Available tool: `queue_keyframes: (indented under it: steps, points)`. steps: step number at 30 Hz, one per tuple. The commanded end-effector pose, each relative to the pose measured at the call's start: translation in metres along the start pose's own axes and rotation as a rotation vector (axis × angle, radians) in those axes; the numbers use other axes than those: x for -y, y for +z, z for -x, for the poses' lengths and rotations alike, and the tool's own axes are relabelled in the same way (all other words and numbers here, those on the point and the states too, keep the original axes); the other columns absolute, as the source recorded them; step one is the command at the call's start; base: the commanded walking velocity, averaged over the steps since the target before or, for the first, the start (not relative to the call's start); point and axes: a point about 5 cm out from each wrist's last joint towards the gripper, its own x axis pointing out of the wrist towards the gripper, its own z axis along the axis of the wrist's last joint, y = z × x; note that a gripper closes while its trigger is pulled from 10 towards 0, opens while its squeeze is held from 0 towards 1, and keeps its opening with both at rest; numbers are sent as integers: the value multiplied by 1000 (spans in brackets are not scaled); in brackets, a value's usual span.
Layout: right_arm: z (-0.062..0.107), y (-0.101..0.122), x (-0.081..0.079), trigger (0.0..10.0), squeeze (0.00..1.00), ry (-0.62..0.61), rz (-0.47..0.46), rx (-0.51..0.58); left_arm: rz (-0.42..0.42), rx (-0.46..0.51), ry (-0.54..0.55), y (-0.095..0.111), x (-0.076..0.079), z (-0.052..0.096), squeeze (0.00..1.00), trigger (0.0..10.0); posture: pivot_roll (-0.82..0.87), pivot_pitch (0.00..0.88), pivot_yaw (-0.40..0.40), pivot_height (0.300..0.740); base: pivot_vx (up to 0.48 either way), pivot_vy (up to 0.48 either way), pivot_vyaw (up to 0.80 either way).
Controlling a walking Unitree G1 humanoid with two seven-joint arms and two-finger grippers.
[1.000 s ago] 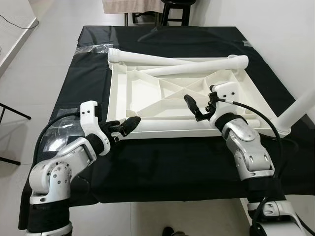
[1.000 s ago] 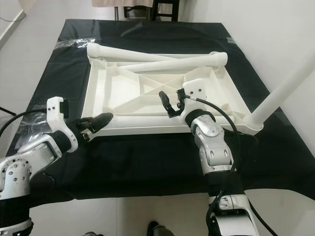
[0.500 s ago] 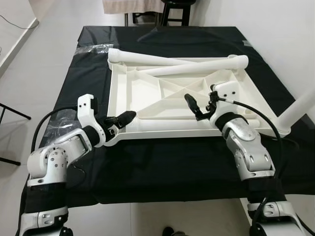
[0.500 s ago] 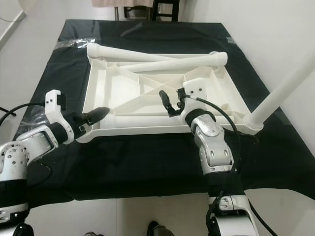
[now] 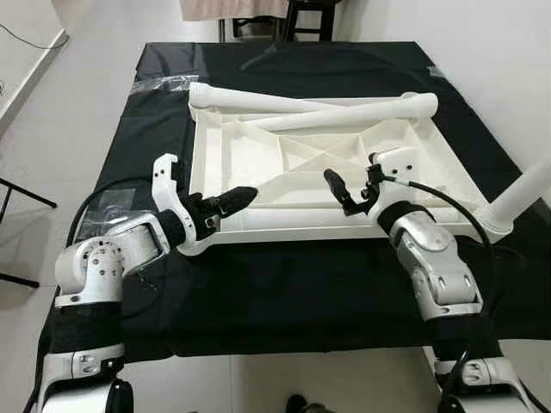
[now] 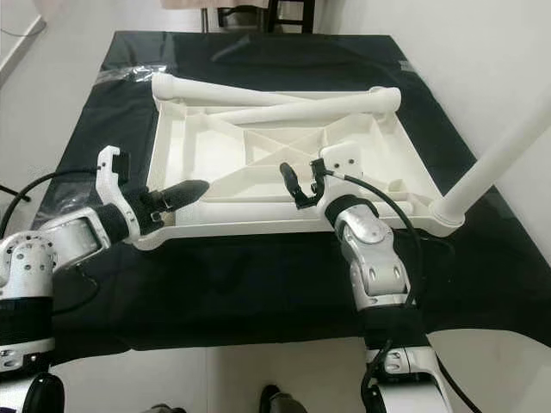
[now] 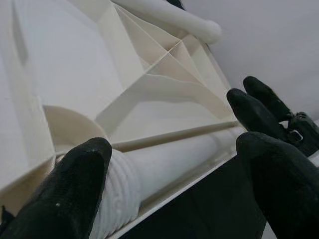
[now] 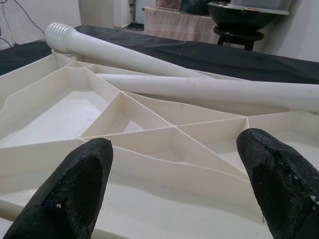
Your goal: Building children table
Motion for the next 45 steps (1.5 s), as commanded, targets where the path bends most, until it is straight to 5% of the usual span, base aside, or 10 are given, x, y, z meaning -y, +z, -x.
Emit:
queue_keyframes:
  steps: [1,19,27,32,45]
  points:
    - [3,-4,2,10000,0,-10,-9,-18,19,-30,-21,-6,3,-2,0,10000,21,239,-54,740,0,0,0]
    - [3,-4,2,10000,0,-14,-10,-23,121,-186,102,-32,-9,-7,0,10000,22,239,-50,740,0,0,0]
    - [3,-5,1,10000,0,-12,-12,-26,38,-149,111,-19,-1,-6,0,10000,23,238,-51,740,0,0,0]
    - [3,-5,-1,10000,0,-5,-15,-26,-24,-106,84,-7,17,-6,0,10000,26,233,-51,740,0,0,0]
    - [3,-5,-1,10000,0,-5,-15,-29,39,-192,73,-27,21,-10,0,10000,23,238,-46,740,0,0,0]
